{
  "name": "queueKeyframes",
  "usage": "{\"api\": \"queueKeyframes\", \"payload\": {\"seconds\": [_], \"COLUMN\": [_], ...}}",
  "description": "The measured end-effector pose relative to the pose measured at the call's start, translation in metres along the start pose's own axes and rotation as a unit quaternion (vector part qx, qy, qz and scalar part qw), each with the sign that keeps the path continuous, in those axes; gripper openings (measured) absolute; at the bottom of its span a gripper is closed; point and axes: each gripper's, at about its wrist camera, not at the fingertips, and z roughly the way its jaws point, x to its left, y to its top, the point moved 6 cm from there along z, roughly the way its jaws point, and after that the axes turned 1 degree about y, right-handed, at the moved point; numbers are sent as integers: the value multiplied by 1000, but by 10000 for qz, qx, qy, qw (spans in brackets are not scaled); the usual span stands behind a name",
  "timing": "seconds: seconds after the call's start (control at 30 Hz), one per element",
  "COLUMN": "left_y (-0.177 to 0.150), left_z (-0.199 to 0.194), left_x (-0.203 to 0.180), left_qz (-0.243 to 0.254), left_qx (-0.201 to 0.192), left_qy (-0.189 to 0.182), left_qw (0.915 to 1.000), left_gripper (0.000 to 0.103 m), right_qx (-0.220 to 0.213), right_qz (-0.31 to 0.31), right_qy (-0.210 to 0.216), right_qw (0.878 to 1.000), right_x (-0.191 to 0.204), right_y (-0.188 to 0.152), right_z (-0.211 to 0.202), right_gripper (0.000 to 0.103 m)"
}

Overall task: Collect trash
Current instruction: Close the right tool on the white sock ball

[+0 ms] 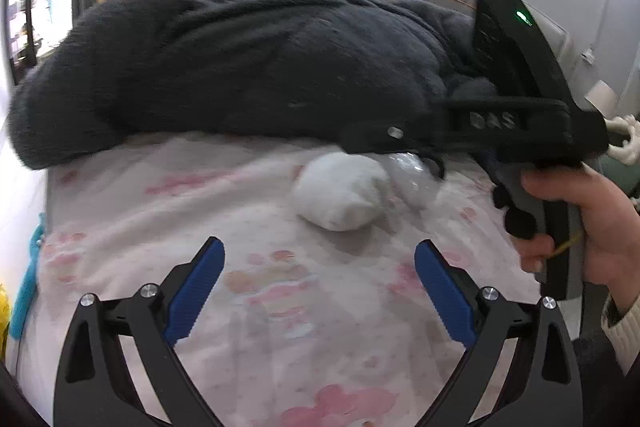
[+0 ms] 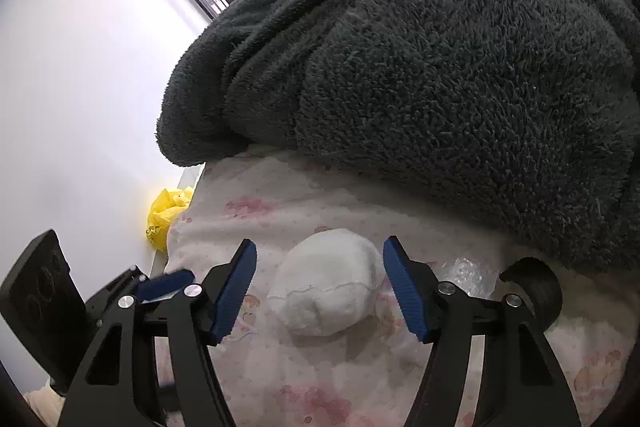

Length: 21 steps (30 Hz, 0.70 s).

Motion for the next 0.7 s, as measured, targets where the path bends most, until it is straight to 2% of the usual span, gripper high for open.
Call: {"api": "queueKeyframes", "payload": {"seconds": [0.1,0.27,0.4,0.53,0.63,0.7], "left_y": [0,1,3,6,8,7], "left_z": [7,18,26,32,37,42], "left_x": [-7,-6,-5,-4,-4,-5], "left_qz": [53,-88,-222,-357,-376,-428], "left_qx": [26,56,95,126,171,226], "left_qy": [-92,-112,-228,-337,-379,-461], "left_qw": [9999,9999,9994,9987,9984,9978], "left_gripper": [96,81,75,64,59,51], "right_qx": [10,36,85,131,156,214], "right_qz": [51,180,191,214,310,382], "right_qy": [31,106,142,154,220,362], "right_qw": [10000,9998,9997,9996,9992,9984], "right_x": [-2,-10,-11,-11,-12,-11], "right_y": [1,2,1,0,0,-2], "right_z": [0,1,3,8,13,16], "right_gripper": [65,65,64,61,60,59]}}
